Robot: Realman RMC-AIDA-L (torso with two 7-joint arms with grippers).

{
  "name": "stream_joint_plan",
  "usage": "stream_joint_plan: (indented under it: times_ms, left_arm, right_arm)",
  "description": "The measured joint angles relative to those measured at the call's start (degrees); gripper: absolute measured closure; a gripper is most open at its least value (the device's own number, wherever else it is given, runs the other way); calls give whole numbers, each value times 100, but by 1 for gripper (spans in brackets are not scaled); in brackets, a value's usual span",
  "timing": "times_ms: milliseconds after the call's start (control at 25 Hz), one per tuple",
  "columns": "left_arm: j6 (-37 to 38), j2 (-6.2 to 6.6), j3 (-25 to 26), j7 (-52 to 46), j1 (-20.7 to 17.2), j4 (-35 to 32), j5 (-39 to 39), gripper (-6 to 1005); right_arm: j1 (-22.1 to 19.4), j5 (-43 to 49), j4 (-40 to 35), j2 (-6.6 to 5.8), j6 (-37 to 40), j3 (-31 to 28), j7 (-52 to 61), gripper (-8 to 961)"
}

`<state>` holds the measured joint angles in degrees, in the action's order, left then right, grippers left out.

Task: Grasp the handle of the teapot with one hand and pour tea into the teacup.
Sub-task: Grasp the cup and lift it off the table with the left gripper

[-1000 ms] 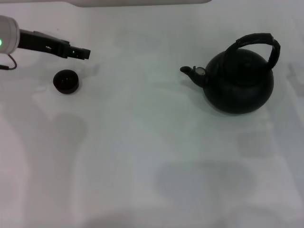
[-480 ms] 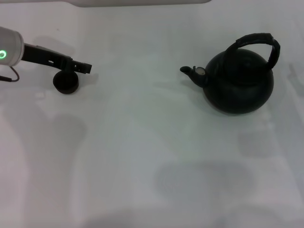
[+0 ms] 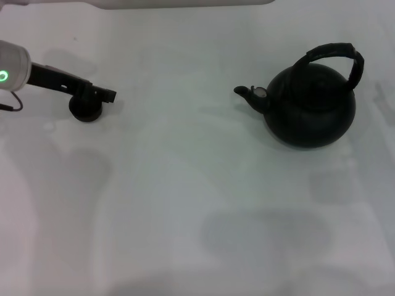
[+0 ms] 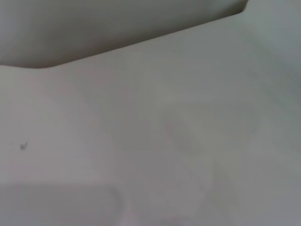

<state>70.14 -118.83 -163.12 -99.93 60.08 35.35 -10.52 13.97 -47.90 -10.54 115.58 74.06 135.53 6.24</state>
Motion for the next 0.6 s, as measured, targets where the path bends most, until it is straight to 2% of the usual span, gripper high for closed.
stream_joint_plan:
  times_ms: [600]
  left_arm:
    - [-43, 0, 0, -70, -101, -31, -34, 220]
  right_arm:
    - [9, 0, 0, 0, 4, 0, 0, 79]
